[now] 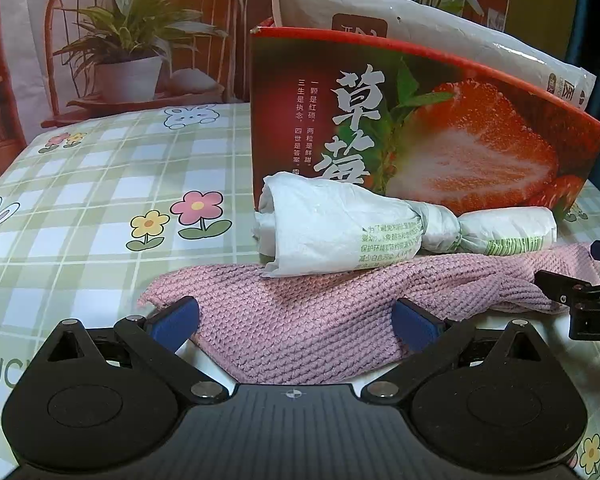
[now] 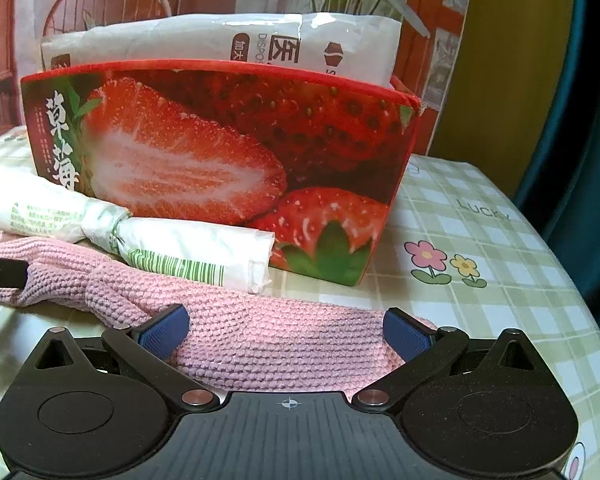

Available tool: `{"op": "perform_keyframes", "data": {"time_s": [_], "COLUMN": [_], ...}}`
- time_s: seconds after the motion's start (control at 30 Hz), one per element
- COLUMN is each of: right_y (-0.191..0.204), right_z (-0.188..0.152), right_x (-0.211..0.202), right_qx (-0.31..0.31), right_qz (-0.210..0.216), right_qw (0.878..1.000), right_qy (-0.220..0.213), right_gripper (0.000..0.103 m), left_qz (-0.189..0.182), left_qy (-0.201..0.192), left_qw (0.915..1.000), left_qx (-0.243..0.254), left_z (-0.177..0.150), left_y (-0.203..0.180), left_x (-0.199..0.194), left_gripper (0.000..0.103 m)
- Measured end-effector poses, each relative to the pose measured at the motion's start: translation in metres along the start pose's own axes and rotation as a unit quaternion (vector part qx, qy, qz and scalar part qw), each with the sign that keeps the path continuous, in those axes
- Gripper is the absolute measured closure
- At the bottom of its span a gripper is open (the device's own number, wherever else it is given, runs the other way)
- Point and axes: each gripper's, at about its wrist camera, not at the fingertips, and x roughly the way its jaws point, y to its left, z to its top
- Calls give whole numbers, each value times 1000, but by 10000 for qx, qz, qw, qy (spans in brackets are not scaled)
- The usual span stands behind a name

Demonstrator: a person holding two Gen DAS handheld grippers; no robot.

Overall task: Organize soft objects
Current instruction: 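Close the left tool on the pink knit cloth while the right tool grips it too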

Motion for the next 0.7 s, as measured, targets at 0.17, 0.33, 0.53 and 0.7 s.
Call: {"op": "perform_keyframes", "data": {"time_s": [0.17, 0.33, 0.53, 0.7], "right_y": [0, -13, -16, -16], "right_z": [1, -1, -4, -6], "right_x": [2, 7, 11, 13], "right_qx": [161, 603, 617, 610], "right_qz": [-10, 248, 363, 387], "right_qw": [9998, 9976, 9973, 9973], "right_qy": [111, 216, 155, 117], "right_gripper": [0, 0, 0, 0], "left_qz": [-46, -148, -420, -543], "left_qy": [45, 98, 196, 134], "left_qw": [10000, 9998, 9982, 9973], "left_qx": [15, -30, -382, -485], "left_z": [2, 4, 9, 9], "left_y": [2, 7, 16, 16], "left_x": [-1, -1, -5, -3], "left_gripper": [0, 0, 10, 12]}}
